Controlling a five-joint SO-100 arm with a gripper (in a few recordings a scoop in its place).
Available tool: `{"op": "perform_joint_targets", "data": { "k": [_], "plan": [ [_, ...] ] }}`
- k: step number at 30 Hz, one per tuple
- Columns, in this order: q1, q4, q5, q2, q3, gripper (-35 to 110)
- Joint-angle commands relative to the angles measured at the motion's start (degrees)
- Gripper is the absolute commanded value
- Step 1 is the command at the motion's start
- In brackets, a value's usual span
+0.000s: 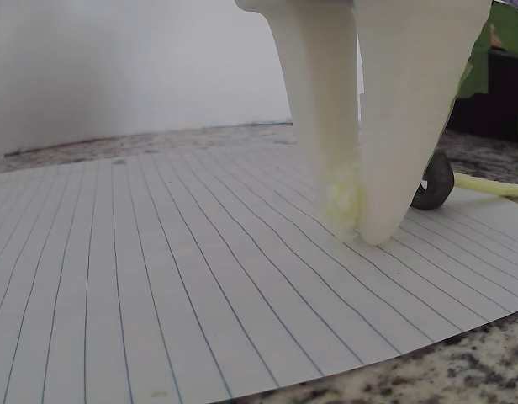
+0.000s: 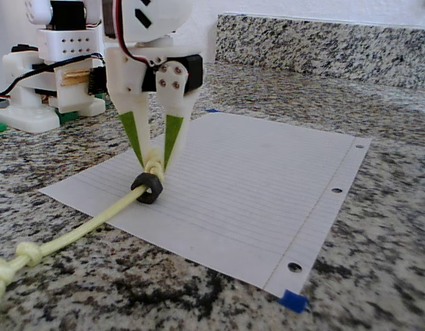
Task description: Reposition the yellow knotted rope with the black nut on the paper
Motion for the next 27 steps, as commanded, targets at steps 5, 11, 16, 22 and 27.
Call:
{"op": "perform_joint_targets", "data": {
  "k": [5, 11, 16, 22, 27],
  "plan": [
    [1.5, 0.3, -1.2, 9.8, -1.0, 0],
    [2.8, 0.4, -4.7, 23.9, 0.3, 0],
    [3.0, 2.1, -11.7, 36.7, 1.2, 0],
    [3.4, 2.8, -28.7, 50.6, 1.1, 0],
    [3.3, 5.5, -32.8, 58.3, 1.1, 0]
  ]
}}
